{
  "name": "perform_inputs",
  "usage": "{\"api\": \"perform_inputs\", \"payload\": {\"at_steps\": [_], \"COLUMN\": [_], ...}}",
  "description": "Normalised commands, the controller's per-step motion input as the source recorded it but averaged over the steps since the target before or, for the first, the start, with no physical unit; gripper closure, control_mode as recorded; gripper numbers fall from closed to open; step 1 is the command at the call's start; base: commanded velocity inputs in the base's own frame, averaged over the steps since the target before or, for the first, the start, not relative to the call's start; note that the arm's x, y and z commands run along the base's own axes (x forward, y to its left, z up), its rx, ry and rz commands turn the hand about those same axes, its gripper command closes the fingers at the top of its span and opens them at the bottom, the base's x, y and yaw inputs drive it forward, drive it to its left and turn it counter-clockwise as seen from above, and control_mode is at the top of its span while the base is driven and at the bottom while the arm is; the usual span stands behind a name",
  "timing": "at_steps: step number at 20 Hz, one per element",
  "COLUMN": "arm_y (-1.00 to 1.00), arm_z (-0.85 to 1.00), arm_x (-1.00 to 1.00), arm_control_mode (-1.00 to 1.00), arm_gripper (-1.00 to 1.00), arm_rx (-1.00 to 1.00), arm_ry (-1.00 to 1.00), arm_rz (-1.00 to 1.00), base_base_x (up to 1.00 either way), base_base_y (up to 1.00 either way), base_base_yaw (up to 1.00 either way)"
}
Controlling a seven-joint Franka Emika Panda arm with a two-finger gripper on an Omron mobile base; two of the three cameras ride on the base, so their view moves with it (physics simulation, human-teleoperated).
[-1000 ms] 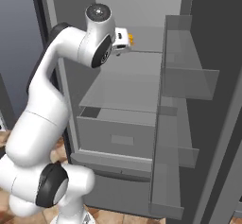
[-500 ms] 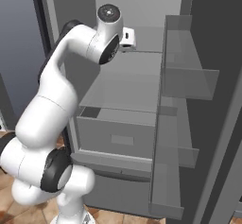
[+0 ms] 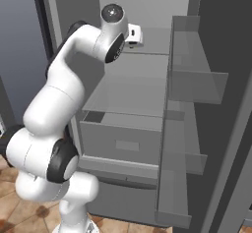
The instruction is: Retrieve the sausage and cheese from the fridge and place them on the cutting board on the counter.
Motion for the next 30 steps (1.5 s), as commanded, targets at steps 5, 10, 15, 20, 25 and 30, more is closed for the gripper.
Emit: {"api": "perform_inputs", "payload": {"at_steps": [5,10,15,20,25,30], "arm_y": [-0.07,-0.04,-0.03,-0.02,0.0,0.0], "arm_z": [0.01,0.03,-0.01,-0.08,-0.11,-0.02], "arm_x": [0.47,0.44,0.37,0.28,0.23,0.34], "arm_control_mode": [-1.0,-1.0,-1.0,-1.0,-1.0,-1.0], "arm_gripper": [-1.0,-1.0,-1.0,-1.0,-1.0,-1.0], "arm_rx": [0.01,0.02,0.06,0.06,0.01,0.0], "arm_ry": [0.0,0.0,0.0,0.0,0.0,0.0], "arm_rz": [0.0,0.0,0.0,0.05,0.08,0.03], "base_base_x": [0.0,0.0,0.0,0.0,0.0,0.0], "base_base_y": [0.0,0.0,0.0,0.0,0.0,0.0], "base_base_yaw": [0.0,0.0,0.0,0.0,0.0,0.0]}}
